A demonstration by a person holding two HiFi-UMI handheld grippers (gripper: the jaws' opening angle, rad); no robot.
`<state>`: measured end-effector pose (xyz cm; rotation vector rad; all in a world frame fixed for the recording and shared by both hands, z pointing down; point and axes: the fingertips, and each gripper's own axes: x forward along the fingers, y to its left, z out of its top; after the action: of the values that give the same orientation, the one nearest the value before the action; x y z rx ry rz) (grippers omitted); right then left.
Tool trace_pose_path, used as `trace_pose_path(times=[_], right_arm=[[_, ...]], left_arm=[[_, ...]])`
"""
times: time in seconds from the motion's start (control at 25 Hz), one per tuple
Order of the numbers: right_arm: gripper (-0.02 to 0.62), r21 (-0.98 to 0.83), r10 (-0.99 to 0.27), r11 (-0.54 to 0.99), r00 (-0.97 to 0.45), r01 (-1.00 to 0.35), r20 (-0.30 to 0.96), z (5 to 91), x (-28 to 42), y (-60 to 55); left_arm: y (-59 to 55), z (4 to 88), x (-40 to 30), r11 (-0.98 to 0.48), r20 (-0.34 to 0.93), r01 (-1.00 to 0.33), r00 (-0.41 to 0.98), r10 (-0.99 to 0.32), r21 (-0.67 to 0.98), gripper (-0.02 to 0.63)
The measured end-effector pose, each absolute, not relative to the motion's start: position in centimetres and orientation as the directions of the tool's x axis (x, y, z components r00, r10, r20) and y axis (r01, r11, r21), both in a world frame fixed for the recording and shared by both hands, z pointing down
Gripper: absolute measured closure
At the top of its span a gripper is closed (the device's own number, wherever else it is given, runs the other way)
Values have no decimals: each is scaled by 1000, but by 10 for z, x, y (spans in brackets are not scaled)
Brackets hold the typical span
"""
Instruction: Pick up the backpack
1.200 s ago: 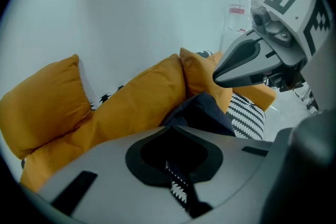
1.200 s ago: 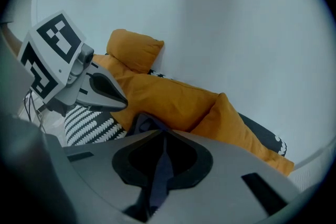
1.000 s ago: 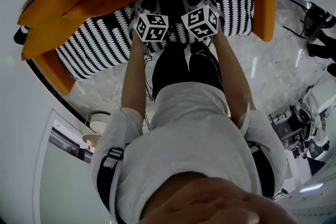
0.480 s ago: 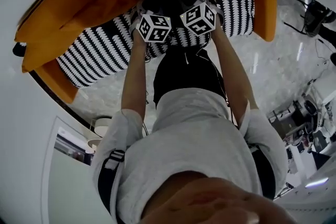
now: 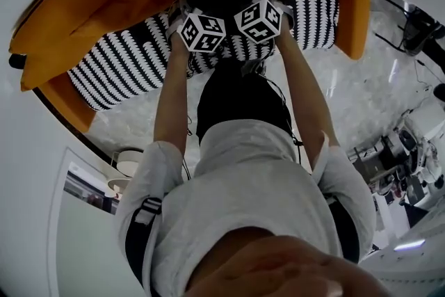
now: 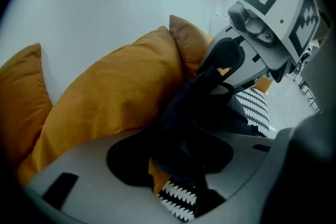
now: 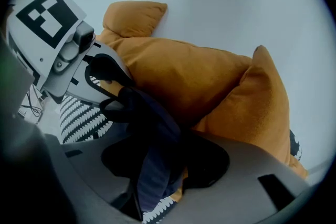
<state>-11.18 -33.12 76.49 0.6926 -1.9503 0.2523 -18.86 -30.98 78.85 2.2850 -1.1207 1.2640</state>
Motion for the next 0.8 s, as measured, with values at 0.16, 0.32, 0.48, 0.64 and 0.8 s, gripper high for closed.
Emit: trace_pose_path(times=[0.16,0.32,0.48,0.64,0.8], right_arm=[[395,136,-384,803,-331,-580,862,766,-110,-329],[494,127,-389,800,-347,-586,853,762,-106,-321],[512,124,-389,812,-369,-571,844,758,-107,-308],[519,117,-385,816,-383,-566,840,752,-105,-297],[522,120,-387,826,-400,-551,831,740,-102,-284]], left_arm=[[-306,790,-185,-663,815,-735,294,-500,-142,419],[-305,792,-186,-666,813,-732,295,-502,-145,419],[-304,792,-185,-679,815,-717,294,-499,-157,410],[-304,792,-183,-701,816,-685,281,-505,-198,408],[-298,781,-179,-698,809,-684,279,-518,-211,407]])
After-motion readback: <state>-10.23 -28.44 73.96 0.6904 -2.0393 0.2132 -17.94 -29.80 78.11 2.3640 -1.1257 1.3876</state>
